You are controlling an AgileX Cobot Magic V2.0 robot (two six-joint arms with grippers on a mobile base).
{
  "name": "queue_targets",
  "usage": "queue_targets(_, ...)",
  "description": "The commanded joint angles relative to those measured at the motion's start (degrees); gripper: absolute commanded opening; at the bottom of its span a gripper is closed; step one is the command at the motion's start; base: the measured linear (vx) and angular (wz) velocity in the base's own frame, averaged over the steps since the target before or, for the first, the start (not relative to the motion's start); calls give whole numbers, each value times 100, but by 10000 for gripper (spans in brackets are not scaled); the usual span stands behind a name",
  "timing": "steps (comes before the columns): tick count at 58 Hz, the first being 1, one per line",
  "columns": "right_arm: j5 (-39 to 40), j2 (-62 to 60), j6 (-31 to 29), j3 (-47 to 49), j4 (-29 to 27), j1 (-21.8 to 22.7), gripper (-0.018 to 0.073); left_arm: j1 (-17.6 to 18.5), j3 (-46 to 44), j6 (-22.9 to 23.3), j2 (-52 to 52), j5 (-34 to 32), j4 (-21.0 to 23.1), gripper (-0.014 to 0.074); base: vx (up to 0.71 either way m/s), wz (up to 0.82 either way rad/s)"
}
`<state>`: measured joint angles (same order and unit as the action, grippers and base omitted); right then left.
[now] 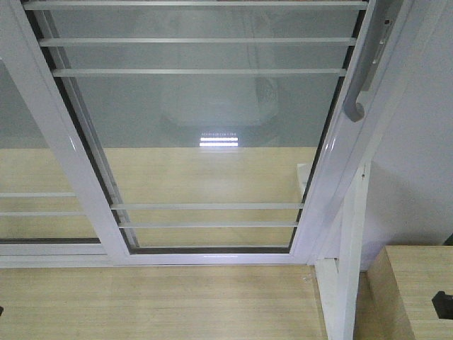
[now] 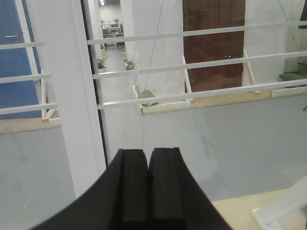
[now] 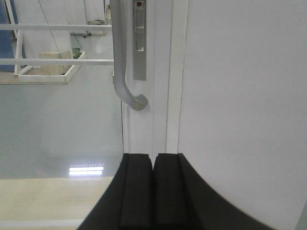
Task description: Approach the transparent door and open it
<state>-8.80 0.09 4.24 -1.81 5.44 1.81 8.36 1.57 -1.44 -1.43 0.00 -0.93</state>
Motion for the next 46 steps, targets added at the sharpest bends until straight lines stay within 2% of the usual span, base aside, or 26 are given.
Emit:
queue_targets(1,766,94,12,-65,62,16,-5,23,131,44,-109,-605,53,-6,0,0)
queue_targets(6,1231,94,5,-65,71,16,-5,23,125,44,-109,-830,53,-6,0,0)
queue_targets(13,1726,94,5,117,71,16,-5,23,-5,44,-109,-1571,53,-6,0,0)
queue_targets(23,1027,304,5,1288,77,16,-5,23,-975,-42,-353,-1274,48,-4,0,0)
queue_targets(31,668,1082,-71,2386,170,16,-5,23,-1968,-463,-1103,-1040,48,-4,0,0)
queue_targets(40,789,2432,-333,2883,558,16,-4,23,-2685,-760,-2372,-993,48,-3,0,0)
queue_targets(46,1194,3228,-294,2890,535,16,-3,23,-2756,-749,-3139,-1146,54,-3,0,0)
